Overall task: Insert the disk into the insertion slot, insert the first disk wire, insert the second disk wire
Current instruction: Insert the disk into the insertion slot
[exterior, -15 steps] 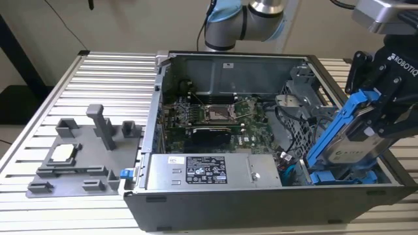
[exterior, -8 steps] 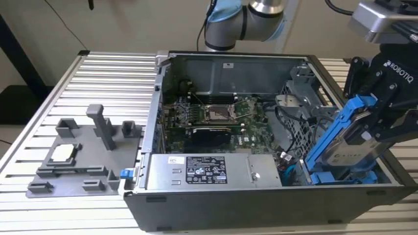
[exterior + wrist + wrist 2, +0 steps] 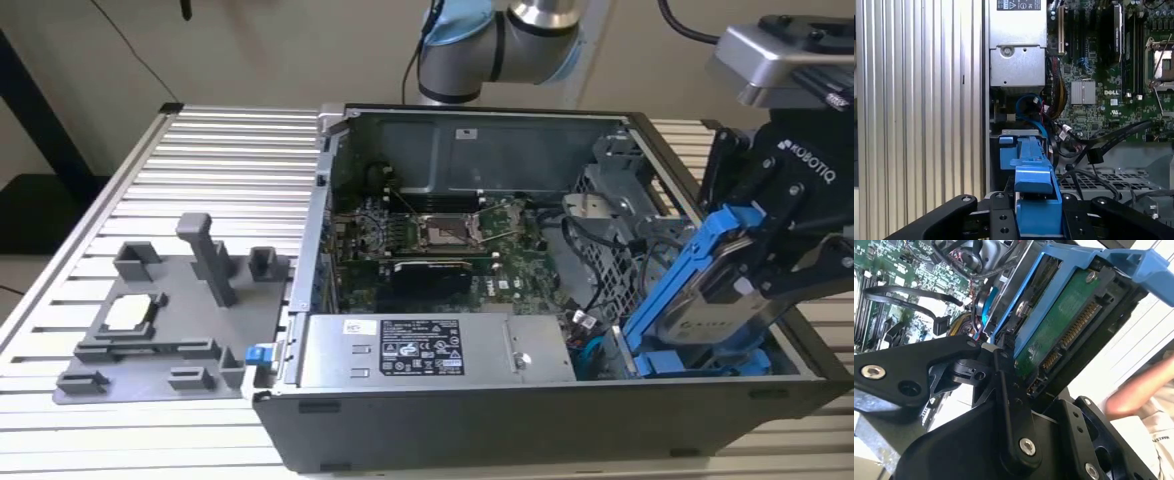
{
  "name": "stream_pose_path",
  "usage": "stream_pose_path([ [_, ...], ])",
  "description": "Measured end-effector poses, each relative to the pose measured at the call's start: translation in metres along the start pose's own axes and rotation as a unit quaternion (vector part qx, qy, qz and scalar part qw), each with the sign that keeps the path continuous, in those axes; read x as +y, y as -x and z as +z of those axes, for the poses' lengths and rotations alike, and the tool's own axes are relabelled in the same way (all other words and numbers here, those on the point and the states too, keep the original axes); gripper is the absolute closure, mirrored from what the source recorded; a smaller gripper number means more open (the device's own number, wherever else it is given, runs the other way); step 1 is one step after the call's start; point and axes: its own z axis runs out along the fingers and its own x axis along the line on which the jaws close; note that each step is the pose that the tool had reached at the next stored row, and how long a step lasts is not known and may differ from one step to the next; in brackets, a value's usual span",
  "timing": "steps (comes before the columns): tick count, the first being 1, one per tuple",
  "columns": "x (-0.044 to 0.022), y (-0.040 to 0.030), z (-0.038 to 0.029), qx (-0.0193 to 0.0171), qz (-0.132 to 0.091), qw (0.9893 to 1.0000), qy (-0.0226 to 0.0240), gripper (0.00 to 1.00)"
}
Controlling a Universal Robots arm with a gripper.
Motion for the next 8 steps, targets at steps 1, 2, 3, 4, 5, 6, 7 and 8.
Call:
stream_pose_path([
  [1, -0.0001, 0.0001, 0.0016, 0.0, 0.0, 1.0, 0.0, 0.67],
  [2, -0.0002, 0.0003, 0.0033, 0.0, 0.0, 1.0, 0.0, 0.67],
  [3, -0.0003, 0.0005, 0.0049, 0.0001, 0.0, 1.0, 0.0, 0.67],
  [4, -0.0004, 0.0008, 0.0065, 0.0001, 0.0, 1.0, 0.0, 0.67],
  [5, -0.0005, 0.0013, 0.0084, 0.0001, 0.0, 1.0, 0.0, 0.67],
  [6, -0.0006, 0.0018, 0.0102, 0.0, 0.0, 1.0, 0.0, 0.67],
  [7, -0.0006, 0.0023, 0.012, -0.0001, 0.0, 1.0, 0.0, 0.67],
  [8, -0.0007, 0.0028, 0.0138, 0.0, 0.0, 1.0, 0.0, 0.67],
])
